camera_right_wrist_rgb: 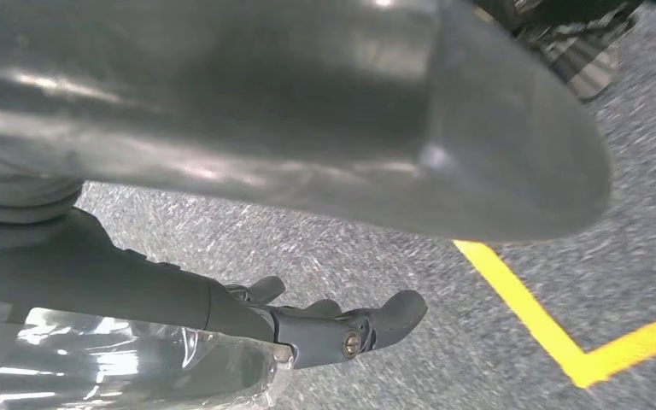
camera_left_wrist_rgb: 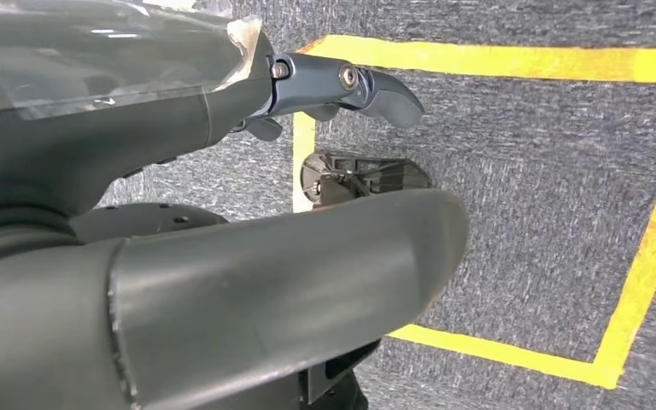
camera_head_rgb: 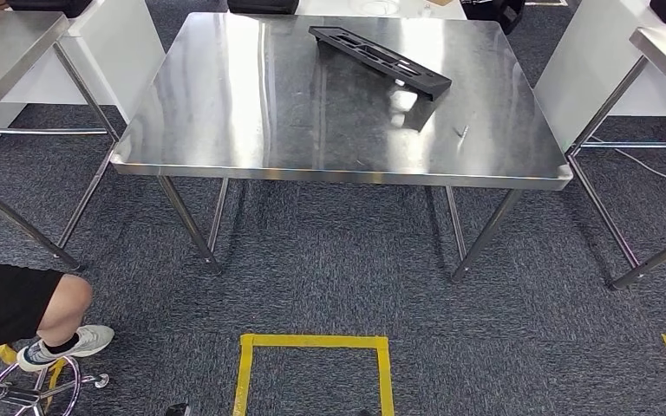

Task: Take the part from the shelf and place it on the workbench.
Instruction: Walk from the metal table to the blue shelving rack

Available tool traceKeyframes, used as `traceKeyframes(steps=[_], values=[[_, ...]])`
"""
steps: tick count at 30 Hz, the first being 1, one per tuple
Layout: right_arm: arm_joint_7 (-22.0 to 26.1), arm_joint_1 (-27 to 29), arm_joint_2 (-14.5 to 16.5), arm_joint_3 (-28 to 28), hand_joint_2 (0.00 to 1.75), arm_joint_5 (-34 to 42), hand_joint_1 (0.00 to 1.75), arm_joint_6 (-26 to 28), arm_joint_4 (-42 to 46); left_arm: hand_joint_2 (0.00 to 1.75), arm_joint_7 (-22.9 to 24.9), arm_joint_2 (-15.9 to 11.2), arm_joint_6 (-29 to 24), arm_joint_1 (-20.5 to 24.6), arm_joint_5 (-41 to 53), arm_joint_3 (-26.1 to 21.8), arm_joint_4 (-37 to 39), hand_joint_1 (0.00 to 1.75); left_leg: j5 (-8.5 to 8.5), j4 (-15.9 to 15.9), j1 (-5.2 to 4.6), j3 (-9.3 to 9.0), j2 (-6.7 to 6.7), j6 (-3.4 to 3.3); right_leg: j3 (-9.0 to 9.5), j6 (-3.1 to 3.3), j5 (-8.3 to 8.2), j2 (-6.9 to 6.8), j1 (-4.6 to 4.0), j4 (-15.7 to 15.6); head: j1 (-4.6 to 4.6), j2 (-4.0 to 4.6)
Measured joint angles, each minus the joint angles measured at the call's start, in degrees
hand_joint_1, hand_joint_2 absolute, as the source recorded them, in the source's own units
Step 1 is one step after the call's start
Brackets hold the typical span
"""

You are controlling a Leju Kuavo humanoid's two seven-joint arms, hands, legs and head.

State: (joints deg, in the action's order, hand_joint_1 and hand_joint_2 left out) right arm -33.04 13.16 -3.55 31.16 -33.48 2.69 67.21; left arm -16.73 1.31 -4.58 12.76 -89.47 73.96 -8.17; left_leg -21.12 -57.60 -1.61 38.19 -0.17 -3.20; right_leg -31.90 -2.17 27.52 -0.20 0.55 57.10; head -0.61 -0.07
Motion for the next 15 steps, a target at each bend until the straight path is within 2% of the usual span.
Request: traceKeyframes(steps=[5,11,15], values=[[5.56,-5.11,2.37,-4.2,0.0,-0.56,0.0,2.14,-14.23,0.0,-0.09,1.12,-0.17,0.17,0.7,0.02,0.02,0.0,0.01,-0.01,0.0,-0.01,0.0,-0.01,0.01,-0.02,-0.02,0.0,0.0,0.0,0.01,0.0],[9.45,-11.08,4.47,-10.87,0.0,-2.7,0.0,7.4,-32.0,0.0,0.51,2.71,-0.91,0.65,0.73,0.31,0.02,0.0,0.01,-0.01,0.0,-0.02,0.02,-0.01,0.02,-0.02,-0.02,-0.01,0.02,0.0,0.0,0.0],[11.08,-13.14,4.9,-15.32,0.0,-2.98,0.0,8.47,-40.66,0.0,0.65,3.37,-1.04,0.89,0.03,0.59,0.05,0.0,0.0,-0.01,-0.01,-0.01,0.02,-0.01,0.02,-0.02,-0.02,-0.01,0.02,0.0,-0.01,0.0]])
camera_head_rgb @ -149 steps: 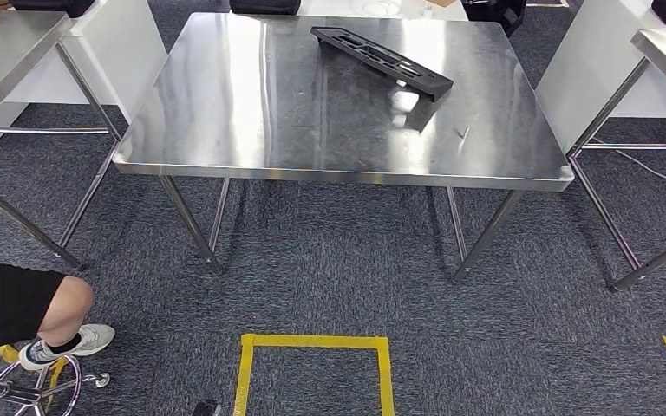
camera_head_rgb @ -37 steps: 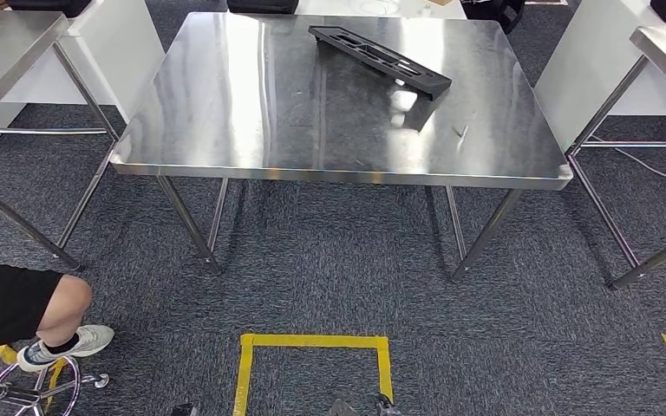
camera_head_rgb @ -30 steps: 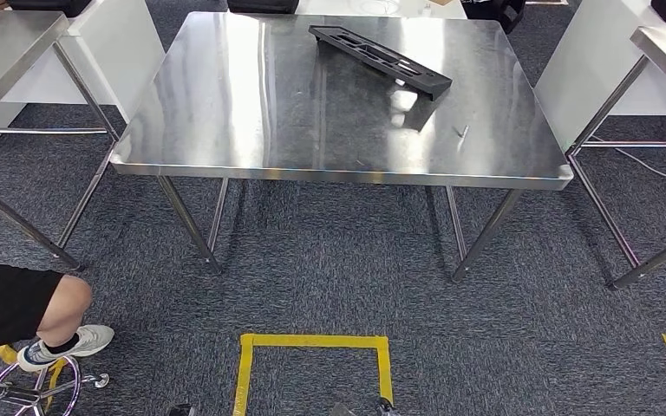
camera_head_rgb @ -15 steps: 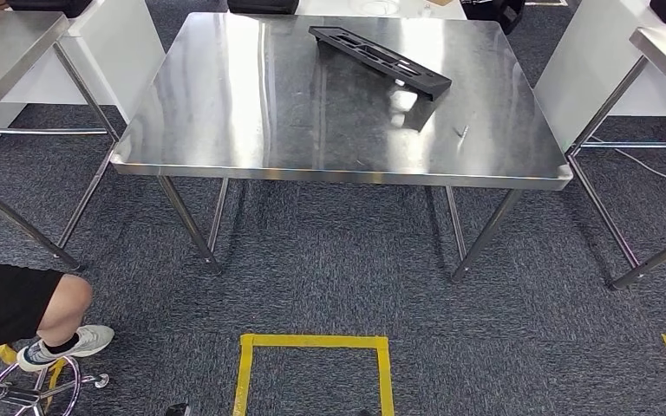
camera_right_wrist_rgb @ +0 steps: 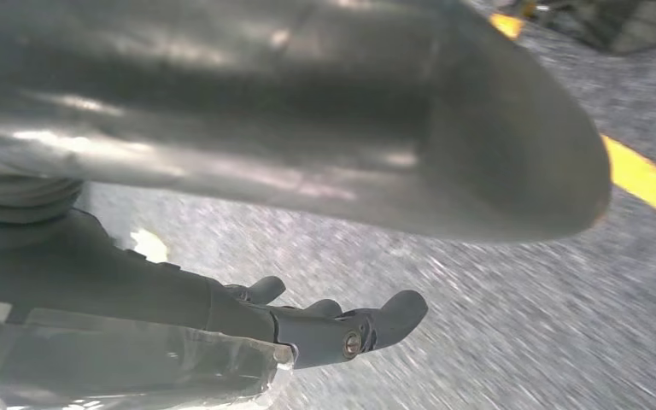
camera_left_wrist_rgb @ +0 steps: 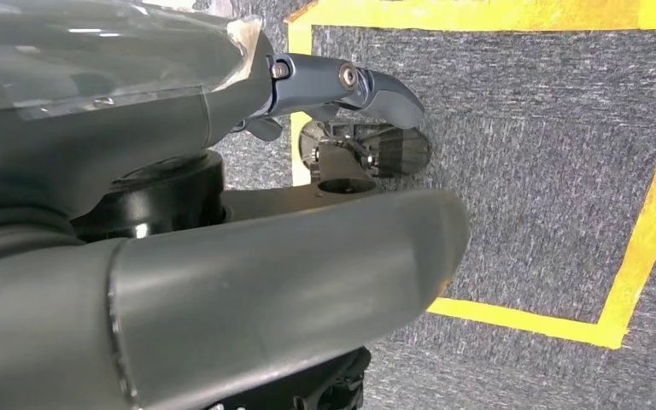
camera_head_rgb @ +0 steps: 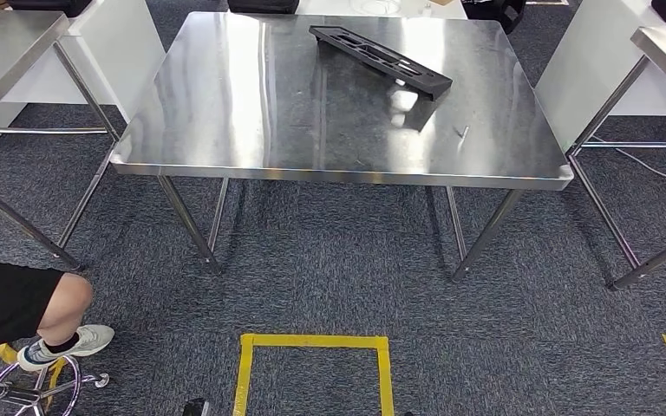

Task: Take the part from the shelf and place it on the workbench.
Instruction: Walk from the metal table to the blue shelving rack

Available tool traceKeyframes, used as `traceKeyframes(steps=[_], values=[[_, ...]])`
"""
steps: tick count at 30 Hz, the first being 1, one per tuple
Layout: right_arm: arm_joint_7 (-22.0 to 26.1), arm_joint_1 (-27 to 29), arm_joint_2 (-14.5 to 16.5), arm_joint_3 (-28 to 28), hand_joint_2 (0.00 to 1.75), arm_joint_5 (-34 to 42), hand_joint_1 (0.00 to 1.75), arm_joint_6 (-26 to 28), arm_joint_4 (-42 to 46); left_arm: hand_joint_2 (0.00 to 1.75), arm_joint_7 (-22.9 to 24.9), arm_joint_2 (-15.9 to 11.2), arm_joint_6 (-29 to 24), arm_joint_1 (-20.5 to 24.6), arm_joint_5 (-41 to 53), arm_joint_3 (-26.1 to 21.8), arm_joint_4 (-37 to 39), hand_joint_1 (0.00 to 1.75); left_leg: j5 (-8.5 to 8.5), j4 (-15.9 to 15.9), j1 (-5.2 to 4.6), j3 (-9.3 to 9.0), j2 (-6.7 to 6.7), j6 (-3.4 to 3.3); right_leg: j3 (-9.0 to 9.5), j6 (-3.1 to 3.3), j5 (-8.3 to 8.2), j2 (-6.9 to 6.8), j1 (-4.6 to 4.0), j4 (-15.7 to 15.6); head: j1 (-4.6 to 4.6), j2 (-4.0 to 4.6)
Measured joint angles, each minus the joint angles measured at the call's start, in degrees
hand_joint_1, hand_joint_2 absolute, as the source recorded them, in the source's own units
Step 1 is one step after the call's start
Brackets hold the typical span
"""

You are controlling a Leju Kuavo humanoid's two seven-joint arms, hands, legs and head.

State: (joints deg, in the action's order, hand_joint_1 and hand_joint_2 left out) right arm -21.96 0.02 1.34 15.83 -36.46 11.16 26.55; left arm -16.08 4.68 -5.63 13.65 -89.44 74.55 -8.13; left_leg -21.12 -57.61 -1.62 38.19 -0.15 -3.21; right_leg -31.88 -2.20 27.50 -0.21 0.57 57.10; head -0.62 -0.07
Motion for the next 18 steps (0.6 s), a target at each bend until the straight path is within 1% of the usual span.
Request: traceKeyframes(steps=[6,10,18], values=[[0.61,-1.41,0.33,-3.12,0.0,0.04,0.0,0.03,-6.61,0.0,-0.04,0.56,-0.01,0.05,-0.41,0.17,0.05,0.0,-0.01,0.0,0.01,0.0,-0.01,0.01,0.0,0.01,0.01,0.0,-0.01,0.0,0.01,0.0],[1.12,-2.2,0.02,-4.85,0.0,0.26,0.0,-0.58,-9.97,0.0,-0.7,0.93,-0.37,-0.02,-0.6,0.13,0.08,0.0,-0.01,0.0,0.01,-0.01,0.0,0.01,0.0,0.01,0.01,0.0,-0.01,0.0,0.01,0.0],[1.74,-2.48,-0.65,-6.76,0.0,0.45,0.0,-0.95,-13.02,0.0,-1.04,1.39,-0.54,-0.1,-0.63,-0.38,0.09,0.0,-0.01,0.0,0.0,0.0,0.0,0.0,0.01,0.0,0.01,0.0,-0.01,0.0,0.01,0.0]])
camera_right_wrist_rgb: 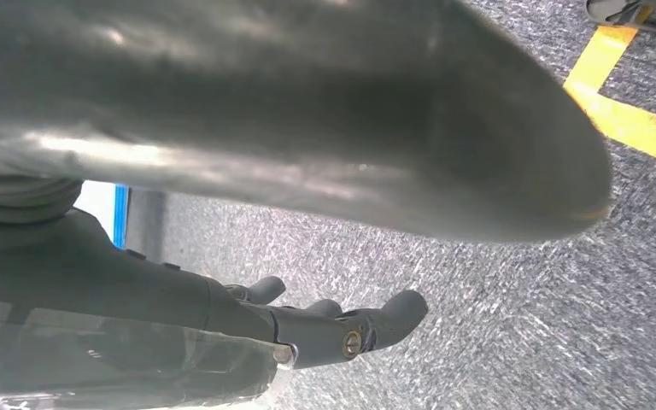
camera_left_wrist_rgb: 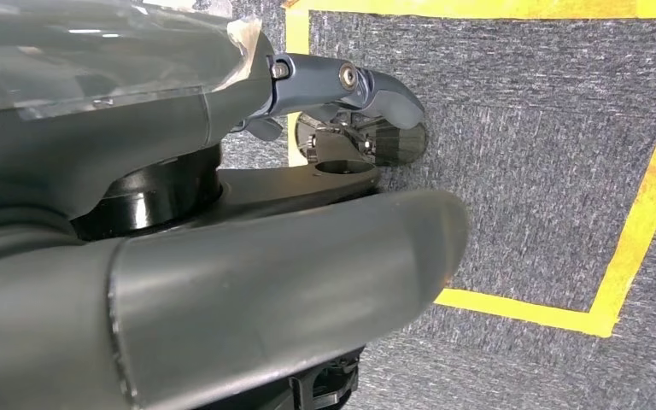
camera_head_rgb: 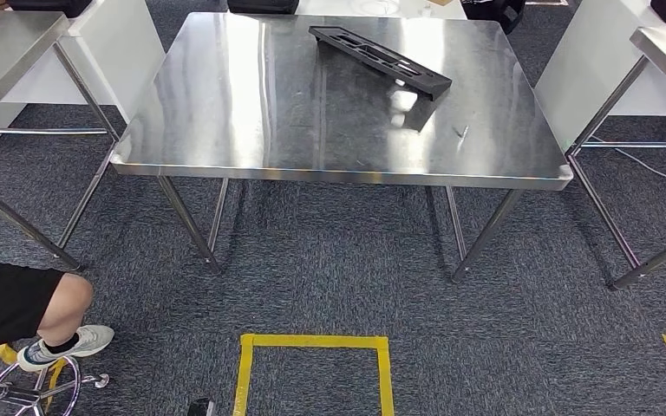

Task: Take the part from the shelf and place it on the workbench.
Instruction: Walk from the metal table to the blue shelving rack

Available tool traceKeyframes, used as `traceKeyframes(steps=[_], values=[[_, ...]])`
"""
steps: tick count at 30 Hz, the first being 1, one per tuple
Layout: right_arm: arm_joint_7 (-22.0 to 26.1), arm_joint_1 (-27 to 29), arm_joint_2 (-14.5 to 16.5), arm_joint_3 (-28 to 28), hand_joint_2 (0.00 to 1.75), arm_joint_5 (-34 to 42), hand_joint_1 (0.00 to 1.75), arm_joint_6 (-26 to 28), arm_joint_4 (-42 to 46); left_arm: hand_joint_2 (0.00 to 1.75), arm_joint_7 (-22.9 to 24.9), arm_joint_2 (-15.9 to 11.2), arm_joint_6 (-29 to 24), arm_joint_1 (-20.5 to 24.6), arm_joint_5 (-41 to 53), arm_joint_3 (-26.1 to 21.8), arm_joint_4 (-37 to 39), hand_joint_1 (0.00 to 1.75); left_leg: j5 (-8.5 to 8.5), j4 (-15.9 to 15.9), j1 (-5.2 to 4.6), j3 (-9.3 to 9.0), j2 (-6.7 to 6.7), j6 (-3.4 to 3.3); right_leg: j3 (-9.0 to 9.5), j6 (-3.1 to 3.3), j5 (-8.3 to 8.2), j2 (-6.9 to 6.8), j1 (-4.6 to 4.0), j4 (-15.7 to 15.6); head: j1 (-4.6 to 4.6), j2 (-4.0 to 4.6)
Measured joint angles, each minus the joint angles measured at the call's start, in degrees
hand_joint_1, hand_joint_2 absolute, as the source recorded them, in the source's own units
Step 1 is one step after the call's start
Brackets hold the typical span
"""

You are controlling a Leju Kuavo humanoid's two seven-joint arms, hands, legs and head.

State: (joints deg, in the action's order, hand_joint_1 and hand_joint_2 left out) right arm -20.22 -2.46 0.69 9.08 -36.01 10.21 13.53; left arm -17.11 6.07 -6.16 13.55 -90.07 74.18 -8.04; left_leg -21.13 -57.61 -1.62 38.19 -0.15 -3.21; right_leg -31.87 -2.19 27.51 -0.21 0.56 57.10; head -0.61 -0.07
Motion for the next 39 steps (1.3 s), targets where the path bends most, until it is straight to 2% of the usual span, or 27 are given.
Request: traceKeyframes(steps=[11,15,19,21,22,24,25,26,27,29,30,31,32,33,35,36,37,39], values=[[0.32,-0.19,-1.38,-2.26,0.0,1.34,0.0,-1.03,-1.49,0.0,-0.07,0.07,0.66,-0.14,0.0,0.01,0.03,0.0,-0.15,-0.08,-0.18,0.01,0.01,-0.13,0.06,-0.11,-0.02,0.0,0.25,-0.04,0.0,0.0],[0.59,-0.23,-1.93,-2.74,0.0,1.18,0.0,-1.24,-1.71,0.0,-0.5,0.0,0.93,-0.37,0.0,0.01,0.04,0.0,-0.4,-0.27,-0.41,0.01,0.01,-0.52,0.16,-0.48,0.07,0.0,0.46,-0.05,0.0,0.0],[2.08,-0.43,-2.26,-3.4,0.0,1.14,0.0,-1.63,-1.81,0.0,-1.04,-0.09,1.27,-0.56,0.0,0.01,0.06,0.0,-0.42,-0.14,-0.48,-0.17,0.0,-1.19,0.4,-1.11,0.18,0.0,0.65,-0.06,0.02,0.0],[2.46,-0.5,-2.4,-3.77,0.0,1.37,0.0,-2.28,-1.92,0.0,-1.09,-0.13,1.39,-0.55,0.01,0.01,0.08,0.0,-0.02,0.46,-0.15,-0.51,-0.16,-1.66,-0.01,-1.16,1.53,0.02,0.64,1.6,-0.02,0.0],[2.57,-0.51,-2.47,-3.93,0.0,1.52,0.0,-2.62,-2.01,0.0,-1.1,-0.14,1.51,-0.56,0.02,0.01,0.09,0.0,0.17,0.71,0.03,-0.6,-0.24,-1.88,-0.92,-0.96,3.17,0.04,0.63,4.08,-0.08,0.0],[2.72,-0.5,-2.61,-4.23,0.0,1.79,0.0,-3.0,-2.18,0.0,-1.11,-0.18,1.7,-0.62,0.08,0.02,0.11,0.0,0.38,0.73,0.05,-0.36,-0.31,-2.08,-3.99,-0.49,7.36,0.07,0.61,11.65,-0.16,0.0],[2.79,-0.49,-2.68,-4.36,0.0,1.86,0.0,-3.1,-2.26,0.0,-1.11,-0.21,1.77,-0.67,0.1,0.03,0.11,0.0,0.53,0.72,0.04,-0.13,-0.31,-2.06,-5.2,-0.5,8.84,0.07,0.61,14.9,-0.17,0.0],[2.84,-0.48,-2.75,-4.49,0.0,1.9,0.0,-3.1,-2.32,0.0,-1.11,-0.26,1.79,-0.73,0.11,0.03,0.12,0.0,0.74,0.69,0.04,0.13,-0.3,-2.0,-5.38,-0.74,9.43,0.07,0.63,16.26,-0.17,0.0],[2.88,-0.46,-2.83,-4.62,0.0,1.92,0.0,-3.1,-2.38,0.0,-1.11,-0.3,1.8,-0.77,0.11,0.03,0.13,0.0,1.01,0.67,0.07,0.41,-0.29,-1.86,-4.23,-1.17,9.01,0.07,0.67,14.95,-0.17,0.0],[2.91,-0.57,-3.01,-4.82,0.0,1.93,0.0,-3.1,-2.44,0.0,-1.11,-0.33,1.84,-0.82,0.11,0.03,0.13,0.0,1.62,0.52,0.15,0.94,-0.27,-1.4,0.81,-1.95,6.66,0.05,0.76,6.76,-0.18,0.0],[2.91,-0.67,-3.08,-4.9,0.0,1.95,0.0,-3.1,-2.45,0.0,-1.12,-0.34,1.85,-0.83,0.11,0.03,0.14,0.0,1.85,0.41,0.1,1.08,-0.28,-1.09,2.82,-2.0,5.3,0.03,0.66,2.88,-0.15,0.01],[2.92,-0.76,-3.11,-4.94,0.0,1.95,0.0,-3.1,-2.45,0.0,-1.13,-0.35,1.85,-0.82,0.1,0.03,0.14,0.0,2.03,0.29,0.08,1.11,-0.3,-0.73,3.99,-1.67,4.27,0.03,0.54,0.5,-0.04,0.01],[2.93,-0.82,-3.14,-5.02,0.0,1.95,0.0,-3.1,-2.45,0.0,-1.15,-0.37,1.85,-0.82,0.1,0.03,0.15,0.0,2.2,0.25,0.09,1.04,-0.34,-0.34,4.27,-1.13,3.57,0.03,0.33,-0.37,0.03,0.01],[2.95,-0.81,-3.16,-5.11,0.0,1.93,0.0,-3.1,-2.46,0.0,-1.16,-0.38,1.86,-0.85,0.09,0.04,0.15,0.0,2.42,0.36,0.17,0.93,-0.36,0.06,4.02,-0.55,3.0,0.04,0.09,-0.28,0.11,0.01],[3.01,-0.82,-3.14,-5.29,0.0,1.84,0.0,-3.2,-2.5,0.0,-1.2,-0.45,1.9,-0.95,0.04,0.05,0.2,0.0,2.43,0.22,0.49,1.14,-0.29,0.87,3.69,0.54,2.1,0.01,0.28,-0.33,0.15,0.0],[3.04,-0.84,-3.17,-5.33,0.0,1.79,0.0,-3.35,-2.52,0.0,-1.22,-0.49,1.95,-1.03,0.02,0.05,0.22,0.0,1.25,-0.83,0.64,1.65,-0.18,1.29,3.42,1.02,1.6,-0.04,0.48,-0.39,0.23,0.0],[3.07,-0.86,-3.22,-5.37,0.0,1.76,0.0,-3.57,-2.54,0.0,-1.26,-0.55,2.02,-1.12,-0.01,0.05,0.27,0.0,-0.92,-3.2,0.81,2.58,-0.05,1.73,3.05,1.38,1.09,-0.09,0.71,-0.43,0.31,0.0],[3.1,-0.84,-3.38,-5.43,0.0,1.75,0.0,-4.03,-2.55,0.0,-1.36,-0.7,2.22,-1.23,-0.05,0.04,0.34,0.0,-6.69,-11.01,1.27,5.02,0.11,2.57,2.29,1.66,0.34,-0.15,0.74,-0.36,0.48,0.0]])
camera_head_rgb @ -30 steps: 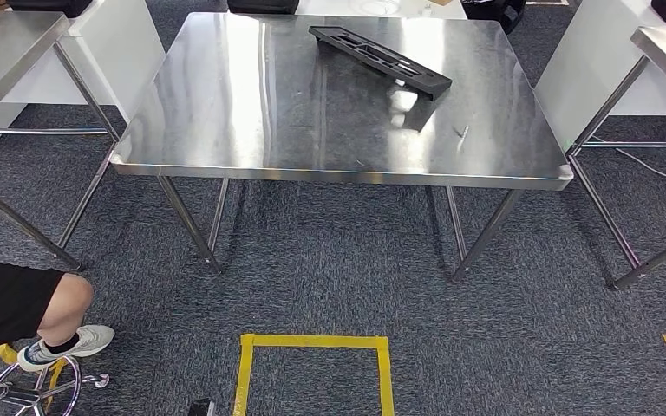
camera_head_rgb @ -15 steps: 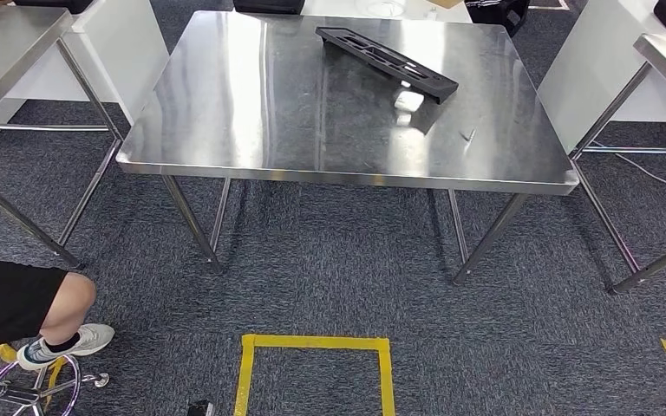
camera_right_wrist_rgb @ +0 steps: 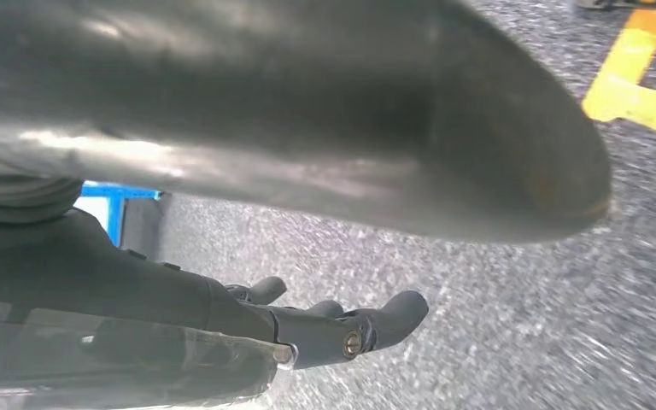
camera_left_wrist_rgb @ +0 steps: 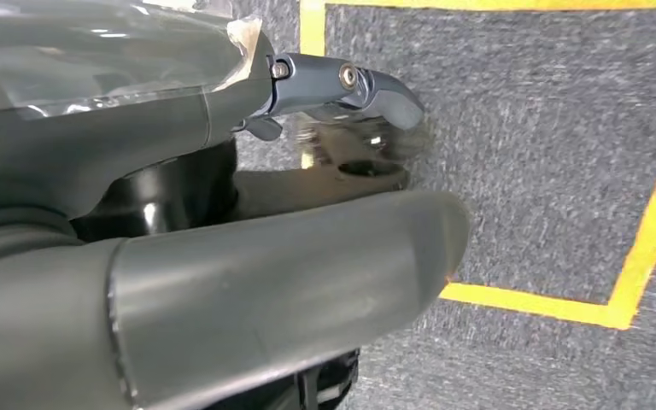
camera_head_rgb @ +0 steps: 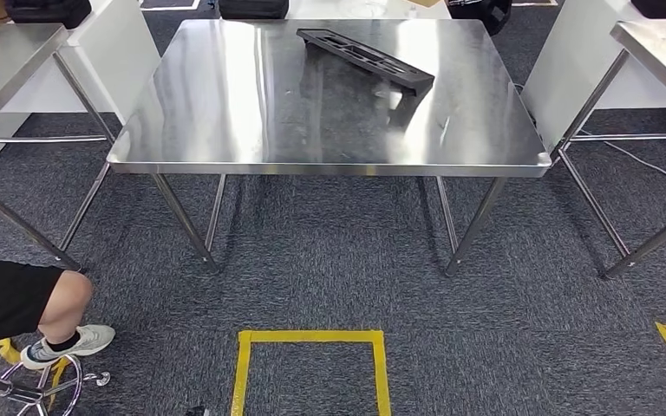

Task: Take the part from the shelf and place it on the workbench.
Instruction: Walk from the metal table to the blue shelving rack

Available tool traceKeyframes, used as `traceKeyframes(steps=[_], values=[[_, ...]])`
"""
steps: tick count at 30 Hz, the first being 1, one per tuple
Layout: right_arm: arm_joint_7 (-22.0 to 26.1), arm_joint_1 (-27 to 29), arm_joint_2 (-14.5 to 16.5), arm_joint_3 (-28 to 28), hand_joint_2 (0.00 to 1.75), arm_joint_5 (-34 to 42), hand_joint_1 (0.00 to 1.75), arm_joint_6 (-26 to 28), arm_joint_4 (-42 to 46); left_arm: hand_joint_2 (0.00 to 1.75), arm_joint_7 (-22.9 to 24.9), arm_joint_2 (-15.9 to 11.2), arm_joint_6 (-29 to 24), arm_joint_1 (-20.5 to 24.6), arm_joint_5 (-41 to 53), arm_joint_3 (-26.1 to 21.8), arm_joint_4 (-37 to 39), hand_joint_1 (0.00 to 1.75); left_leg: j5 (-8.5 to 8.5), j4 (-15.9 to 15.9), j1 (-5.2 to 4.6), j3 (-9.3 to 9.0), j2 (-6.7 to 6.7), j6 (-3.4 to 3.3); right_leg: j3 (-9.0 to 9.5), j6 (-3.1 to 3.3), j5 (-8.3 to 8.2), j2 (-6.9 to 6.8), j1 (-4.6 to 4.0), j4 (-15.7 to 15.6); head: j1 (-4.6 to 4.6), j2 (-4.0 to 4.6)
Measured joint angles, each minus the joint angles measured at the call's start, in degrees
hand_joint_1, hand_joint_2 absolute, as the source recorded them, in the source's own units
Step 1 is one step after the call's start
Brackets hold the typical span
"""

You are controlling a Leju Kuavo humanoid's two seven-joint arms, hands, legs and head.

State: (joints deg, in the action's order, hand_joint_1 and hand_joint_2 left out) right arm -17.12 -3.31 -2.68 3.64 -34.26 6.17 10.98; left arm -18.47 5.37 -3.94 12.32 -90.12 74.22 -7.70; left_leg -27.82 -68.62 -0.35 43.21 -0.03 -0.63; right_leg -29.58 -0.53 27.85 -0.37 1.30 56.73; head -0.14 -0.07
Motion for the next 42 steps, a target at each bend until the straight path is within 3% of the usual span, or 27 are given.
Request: traceKeyframes(steps=[1,2,3,6,7,8,11,12,14,16,17,18,19,20,22,24,25,27,29,31,32,33,34,37,38,42], values=[[0.01,0.04,-0.04,-0.05,0.0,0.01,0.0,-0.14,-0.01,0.0,-0.03,-0.11,0.09,-0.03,-0.02,0.0,0.05,0.0,-2.09,-3.66,0.21,0.78,0.01,0.32,-0.44,-0.1,-0.35,0.0,0.0,0.05,0.02,0.0],[0.01,0.06,-0.07,-0.12,0.0,0.01,0.0,-0.2,-0.03,0.0,-0.05,-0.21,0.2,-0.08,-0.02,0.0,0.09,0.0,-3.1,-5.59,0.4,0.65,0.01,0.53,-0.82,-0.25,-0.64,0.01,0.02,0.1,0.02,0.0],[0.01,0.08,-0.08,-0.2,0.0,0.01,0.0,-0.22,-0.04,0.0,-0.05,-0.29,0.28,-0.15,-0.02,0.0,0.13,0.0,-3.03,-5.12,0.58,-0.72,0.01,0.65,-1.16,-0.44,-0.89,0.02,0.08,0.14,0.03,0.0],[0.01,-0.01,-0.01,-0.35,0.0,0.01,0.0,-0.28,-0.05,0.0,-0.05,-0.36,0.61,-0.23,-0.02,0.0,0.16,0.0,-0.28,6.23,0.94,-9.44,0.12,0.6,-1.57,-1.12,-1.34,0.06,0.23,0.23,0.03,0.0],[0.0,-0.11,0.01,-0.37,0.0,-0.01,0.0,-0.28,-0.05,0.0,-0.07,-0.36,0.68,-0.18,-0.02,-0.01,0.16,0.0,0.16,9.18,0.86,-11.33,0.21,0.37,-1.66,-1.38,-1.49,0.06,0.14,0.26,-0.01,0.0],[0.0,-0.23,0.02,-0.38,0.0,-0.02,0.0,-0.26,-0.05,0.0,-0.09,-0.38,0.73,-0.17,-0.02,-0.01,0.16,0.0,0.21,10.63,0.67,-12.13,0.29,0.08,-1.77,-1.67,-1.66,0.05,0.04,0.29,-0.03,0.0],[0.13,-0.39,0.13,-0.39,0.0,-0.07,0.0,-0.19,-0.07,0.0,-0.14,-0.53,0.79,-0.28,-0.02,-0.02,0.2,0.0,0.87,11.05,0.17,-11.64,0.18,-1.45,-2.33,-2.72,-2.08,0.09,0.12,0.3,-0.05,0.0],[0.19,-0.36,0.17,-0.4,0.0,-0.12,0.0,-0.19,-0.1,0.0,-0.17,-0.57,0.83,-0.27,-0.02,-0.02,0.21,0.0,1.3,11.25,0.18,-11.37,0.07,-2.11,-2.86,-2.79,-1.41,0.12,0.15,1.07,-0.08,0.0],[0.27,-0.35,0.2,-0.41,0.0,-0.21,0.0,-0.19,-0.16,0.0,-0.22,-0.62,0.92,-0.25,-0.02,-0.02,0.22,0.0,2.18,11.57,0.23,-10.58,-0.15,-3.14,-5.12,-2.24,2.07,0.18,0.16,6.11,-0.25,0.0],[0.32,-0.34,0.2,-0.41,0.0,-0.24,0.0,-0.2,-0.19,0.0,-0.26,-0.66,1.01,-0.33,-0.02,-0.02,0.22,0.0,2.9,11.53,0.0,-9.49,-0.2,-3.55,-7.87,-1.8,6.19,0.21,0.04,13.99,-0.37,0.0],[0.33,-0.31,0.2,-0.41,0.0,-0.24,0.0,-0.2,-0.2,0.0,-0.27,-0.67,1.04,-0.37,-0.02,-0.02,0.22,0.0,3.29,11.5,-0.15,-8.95,-0.23,-3.63,-8.43,-1.92,7.29,0.21,0.0,16.52,-0.37,0.0],[0.33,-0.29,0.21,-0.41,0.0,-0.25,0.0,-0.21,-0.22,0.0,-0.28,-0.68,1.05,-0.4,-0.02,-0.02,0.22,0.0,3.66,11.48,-0.29,-8.46,-0.24,-3.64,-7.81,-2.2,7.42,0.21,-0.03,16.77,-0.36,0.0],[0.34,-0.28,0.22,-0.41,0.0,-0.25,0.0,-0.21,-0.23,0.0,-0.28,-0.69,1.07,-0.42,-0.02,-0.02,0.22,0.0,4.02,11.47,-0.4,-8.06,-0.23,-3.61,-5.95,-2.56,6.72,0.21,-0.04,14.54,-0.35,0.0],[0.34,-0.33,0.22,-0.42,0.0,-0.24,0.0,-0.21,-0.25,0.0,-0.3,-0.69,1.12,-0.42,-0.02,-0.02,0.22,0.0,4.36,11.45,-0.47,-7.75,-0.22,-3.53,-3.11,-2.83,5.59,0.2,-0.08,10.37,-0.36,0.0],[0.38,-0.54,0.18,-0.43,0.0,-0.23,0.0,-0.2,-0.26,0.0,-0.36,-0.7,1.27,-0.41,-0.02,-0.02,0.22,0.0,5.03,11.41,-0.62,-7.34,-0.22,-3.11,2.43,-2.74,3.74,0.23,-0.43,1.78,-0.31,0.0],[0.45,-0.68,0.14,-0.45,0.0,-0.29,0.0,-0.19,-0.27,0.0,-0.43,-0.75,1.38,-0.4,-0.02,-0.02,0.22,0.0,5.7,11.34,-0.71,-7.17,-0.27,-2.5,4.08,-2.24,3.04,0.32,-0.91,-1.44,-0.26,0.0],[0.49,-0.65,0.14,-0.45,0.0,-0.34,0.0,-0.19,-0.29,0.0,-0.45,-0.79,1.38,-0.41,-0.02,-0.02,0.22,0.0,6.08,11.39,-0.72,-7.14,-0.28,-2.17,3.73,-2.0,2.63,0.35,-1.04,-1.3,-0.22,0.0],[0.51,-0.66,0.26,-0.45,0.0,-0.48,0.0,-0.2,-0.35,0.0,-0.47,-0.95,1.37,-0.46,-0.02,-0.02,0.25,0.0,5.65,10.89,-0.58,-6.59,-0.09,-1.53,2.98,-1.17,1.96,0.28,-0.45,-1.47,-0.19,0.0],[0.51,-0.64,0.38,-0.45,0.0,-0.55,0.0,-0.2,-0.4,0.0,-0.48,-1.12,1.37,-0.51,-0.02,-0.02,0.27,0.0,1.67,7.02,-0.22,-5.02,0.15,-0.75,2.08,-0.21,0.94,0.11,0.11,-1.56,-0.06,0.0],[0.51,-0.61,0.43,-0.45,0.0,-0.58,0.0,-0.2,-0.42,0.0,-0.48,-1.25,1.38,-0.57,-0.02,-0.02,0.29,0.0,-3.67,-0.3,0.3,-2.95,0.2,0.07,1.12,0.11,0.02,0.02,0.04,-1.47,0.08,0.0],[0.51,-0.58,0.46,-0.45,0.0,-0.61,0.0,-0.2,-0.43,0.0,-0.48,-1.32,1.39,-0.59,-0.02,-0.02,0.3,0.0,-5.07,-3.25,0.57,-2.48,0.19,0.39,0.63,0.01,-0.43,0.01,0.05,-1.38,0.1,0.0],[0.51,-0.55,0.5,-0.45,0.0,-0.65,0.0,-0.2,-0.44,0.0,-0.48,-1.39,1.4,-0.62,-0.02,-0.02,0.31,0.0,-5.28,-4.35,0.84,-2.96,0.18,0.65,0.09,-0.17,-0.8,0.0,0.1,-1.22,0.1,0.0],[0.51,-0.53,0.54,-0.45,0.0,-0.69,0.0,-0.2,-0.45,0.0,-0.48,-1.45,1.4,-0.63,-0.02,-0.02,0.31,0.0,-4.46,-3.16,1.09,-4.55,0.17,0.84,-0.45,-0.39,-1.08,0.01,0.22,-1.0,0.1,0.0],[0.62,-0.57,0.67,-0.45,0.0,-1.07,0.0,-0.21,-0.45,0.0,-0.59,-1.64,1.45,-0.6,-0.02,-0.07,0.31,0.0,-1.58,7.83,1.51,-12.3,0.3,1.07,-1.74,-1.1,-1.56,0.05,0.43,-0.1,0.1,0.0],[0.69,-0.61,0.68,-0.45,0.0,-1.25,0.0,-0.21,-0.45,0.0,-0.65,-1.68,1.49,-0.62,-0.02,-0.1,0.31,0.0,-1.38,10.13,1.41,-13.61,0.41,0.88,-2.03,-1.44,-1.77,0.06,0.36,0.1,0.08,0.0],[0.86,-0.6,0.8,-0.45,0.0,-1.77,0.0,-0.36,-0.47,0.0,-0.79,-1.82,1.56,-0.79,-0.02,-0.25,0.31,0.0,-0.6,11.37,0.78,-13.04,0.45,-1.08,-3.09,-3.16,-2.39,0.11,0.29,0.38,0.07,0.0]])
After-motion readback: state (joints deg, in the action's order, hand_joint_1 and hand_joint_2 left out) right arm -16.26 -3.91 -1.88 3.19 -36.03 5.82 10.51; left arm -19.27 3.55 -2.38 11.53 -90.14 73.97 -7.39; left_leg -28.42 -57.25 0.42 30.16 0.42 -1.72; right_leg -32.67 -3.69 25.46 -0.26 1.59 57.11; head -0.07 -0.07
